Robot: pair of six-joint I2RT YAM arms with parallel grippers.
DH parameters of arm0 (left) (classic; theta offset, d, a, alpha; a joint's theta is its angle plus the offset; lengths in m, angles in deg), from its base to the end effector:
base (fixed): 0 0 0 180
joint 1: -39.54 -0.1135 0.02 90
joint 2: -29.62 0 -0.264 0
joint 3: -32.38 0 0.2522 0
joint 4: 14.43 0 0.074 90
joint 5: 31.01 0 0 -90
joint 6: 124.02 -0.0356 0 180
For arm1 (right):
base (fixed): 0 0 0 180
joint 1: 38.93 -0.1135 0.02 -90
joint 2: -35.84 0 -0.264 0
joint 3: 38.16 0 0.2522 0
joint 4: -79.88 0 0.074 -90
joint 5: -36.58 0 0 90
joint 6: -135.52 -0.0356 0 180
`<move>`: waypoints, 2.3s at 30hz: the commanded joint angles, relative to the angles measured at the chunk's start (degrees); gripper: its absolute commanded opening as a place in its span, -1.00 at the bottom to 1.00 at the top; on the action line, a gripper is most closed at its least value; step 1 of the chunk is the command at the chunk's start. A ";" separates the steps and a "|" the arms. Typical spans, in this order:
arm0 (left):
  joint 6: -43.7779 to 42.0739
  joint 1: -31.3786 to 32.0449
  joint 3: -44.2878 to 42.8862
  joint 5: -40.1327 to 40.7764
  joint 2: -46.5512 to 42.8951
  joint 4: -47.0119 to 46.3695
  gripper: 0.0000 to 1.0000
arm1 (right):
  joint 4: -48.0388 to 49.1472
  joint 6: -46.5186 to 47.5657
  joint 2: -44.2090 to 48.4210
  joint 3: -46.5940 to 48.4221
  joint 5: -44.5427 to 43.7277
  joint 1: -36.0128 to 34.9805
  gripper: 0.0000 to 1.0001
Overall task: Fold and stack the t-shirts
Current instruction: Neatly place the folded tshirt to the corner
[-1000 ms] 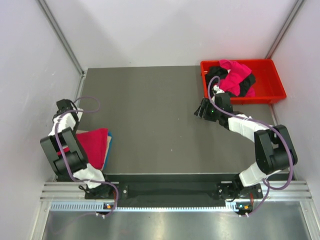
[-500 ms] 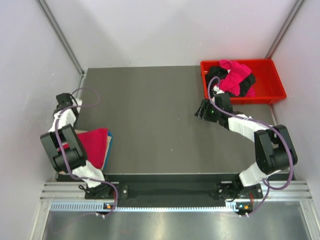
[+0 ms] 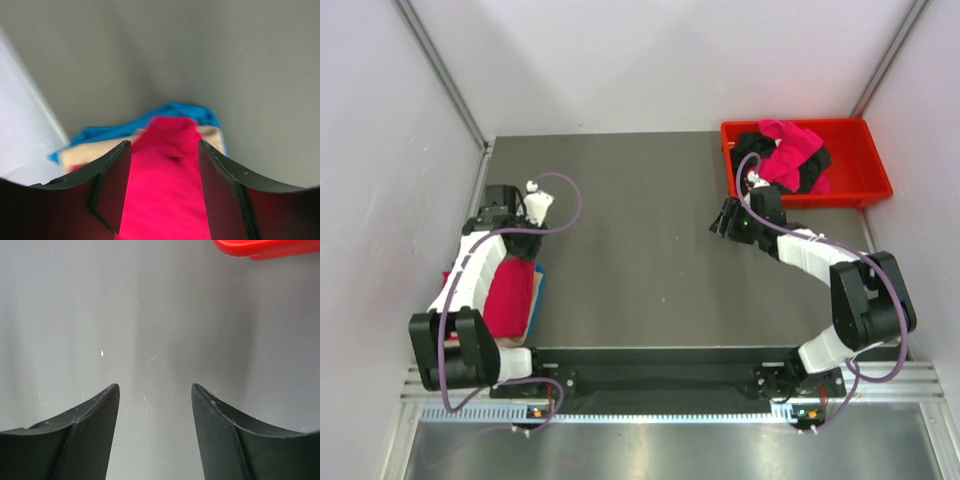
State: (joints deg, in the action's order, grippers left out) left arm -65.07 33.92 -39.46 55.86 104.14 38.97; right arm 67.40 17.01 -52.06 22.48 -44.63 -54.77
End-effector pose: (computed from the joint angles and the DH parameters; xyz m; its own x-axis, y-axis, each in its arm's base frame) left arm 0.2615 0.0238 0.2652 -0.7423 0.4445 -0.5014 0.3682 0.8958 0.2490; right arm 0.3049 0.0922 0.1920 -0.7232 0.2851 -0.6291 -0.0428 0.8905 0.4529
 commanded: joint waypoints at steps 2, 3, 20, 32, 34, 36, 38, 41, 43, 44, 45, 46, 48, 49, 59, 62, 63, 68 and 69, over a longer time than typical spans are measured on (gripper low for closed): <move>2.13 1.23 1.49 7.43 2.55 0.18 0.20 | 2.59 0.30 2.12 -0.99 0.52 0.72 0.20; 2.22 1.23 1.14 8.40 3.17 0.09 0.18 | 2.59 0.47 2.29 -1.08 0.43 0.81 0.20; 4.68 2.81 -0.27 3.50 1.77 7.21 -1.00 | 2.50 1.09 1.59 -0.47 0.34 0.89 0.20; 5.12 4.75 2.44 2.59 3.43 3.08 -1.00 | 1.45 1.18 2.91 -0.91 -0.18 0.98 0.21; 5.21 4.84 2.71 4.35 4.66 2.37 -0.87 | 1.27 1.18 2.91 -0.73 -0.01 0.98 0.21; 5.56 4.75 1.66 3.58 5.02 3.42 -0.20 | 1.27 1.18 2.99 -0.55 -0.01 0.98 0.21; 6.35 4.75 -0.78 1.05 4.58 4.65 0.22 | 1.18 1.18 3.00 -0.55 -0.01 0.89 0.21; 7.84 4.40 -5.70 -3.36 0.99 7.56 0.77 | 1.09 1.18 2.82 -0.64 0.08 0.89 0.21; 8.46 2.65 -7.39 -4.07 -3.49 6.86 0.97 | 1.09 1.18 2.73 -0.73 0.17 0.98 0.21; 8.46 1.94 -7.65 -3.46 -4.81 5.99 0.97 | 1.09 1.27 2.64 -0.64 0.17 0.98 0.20; 8.29 1.07 -7.31 -2.32 -7.43 5.11 0.98 | 1.09 1.27 2.56 -0.64 0.25 0.98 0.21; 8.11 -1.29 -6.78 -0.05 -8.33 4.40 0.97 | 1.27 1.35 2.56 -0.73 0.26 0.98 0.20; 7.58 -4.20 -4.85 1.99 -9.21 5.44 0.91 | 1.79 1.35 2.56 -0.90 0.52 0.98 0.20; 6.45 -7.52 -3.28 2.43 -9.31 6.58 0.62 | 1.88 1.53 2.56 -0.99 0.52 0.89 0.21; 2.04 -23.55 3.76 -0.48 -2.55 2.83 -1.00 | 1.54 2.76 -0.08 0.94 2.36 0.89 0.21; 2.40 -24.51 4.82 2.60 -0.35 0.01 -1.00 | 0.83 3.02 0.18 1.47 2.19 1.07 0.21; 2.48 -25.56 5.00 2.61 0.18 -1.30 -1.00 | 0.74 3.02 0.36 1.47 1.93 0.98 0.21; 2.22 -28.38 4.65 5.78 1.16 -2.64 -1.00 | 0.65 3.20 0.97 1.12 1.22 1.51 0.21; 1.87 -28.82 4.73 5.95 1.07 -2.90 -1.00 | 0.65 3.11 0.89 1.12 1.14 1.51 0.21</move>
State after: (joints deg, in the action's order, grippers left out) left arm -62.23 6.44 -34.50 60.23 105.87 39.78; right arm 67.16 19.00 -52.01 21.47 -43.03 -54.44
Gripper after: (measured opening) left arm 0.011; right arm 0.604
